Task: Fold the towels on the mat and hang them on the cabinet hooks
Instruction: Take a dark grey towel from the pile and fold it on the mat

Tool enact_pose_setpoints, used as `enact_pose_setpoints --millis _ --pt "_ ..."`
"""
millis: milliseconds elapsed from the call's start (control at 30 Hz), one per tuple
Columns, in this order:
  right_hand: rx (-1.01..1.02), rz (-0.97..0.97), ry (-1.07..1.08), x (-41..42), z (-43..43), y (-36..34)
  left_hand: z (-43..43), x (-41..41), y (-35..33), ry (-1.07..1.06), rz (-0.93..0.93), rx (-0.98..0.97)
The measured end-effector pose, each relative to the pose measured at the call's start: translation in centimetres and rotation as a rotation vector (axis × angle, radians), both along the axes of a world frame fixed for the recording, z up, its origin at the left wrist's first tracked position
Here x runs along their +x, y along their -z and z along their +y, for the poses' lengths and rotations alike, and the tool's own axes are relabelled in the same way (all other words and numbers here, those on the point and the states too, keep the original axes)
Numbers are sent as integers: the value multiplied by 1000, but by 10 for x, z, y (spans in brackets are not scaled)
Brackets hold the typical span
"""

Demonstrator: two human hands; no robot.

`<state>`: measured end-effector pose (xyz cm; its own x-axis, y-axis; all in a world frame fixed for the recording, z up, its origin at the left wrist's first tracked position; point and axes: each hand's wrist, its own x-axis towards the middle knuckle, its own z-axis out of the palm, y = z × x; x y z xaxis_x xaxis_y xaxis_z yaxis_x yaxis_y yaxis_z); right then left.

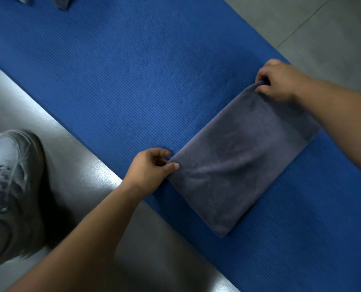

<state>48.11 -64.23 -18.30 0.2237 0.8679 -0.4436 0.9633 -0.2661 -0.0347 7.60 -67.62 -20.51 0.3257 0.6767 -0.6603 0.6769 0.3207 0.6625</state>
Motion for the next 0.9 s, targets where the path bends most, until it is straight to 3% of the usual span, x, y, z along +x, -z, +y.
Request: enact_pose_setpoints --millis 200,467,567,633,800,900 --pt "196 18 26 -26 30 4 32 -13 -5 -338 127 241" --pt "488 131 118 -56 88 2 61 -33 -12 -407 -175 322" --pt "579 168 102 -55 88 -11 54 -33 -18 -327 -314 403" --pt "592 186 94 -50 72 -17 41 -29 -20 -164 -342 541" --pt "479 142 79 -14 -1 -2 -6 -12 -7 275 -296 708" --pt "301 87 80 5 -28 13 -31 -7 8 426 -122 707"
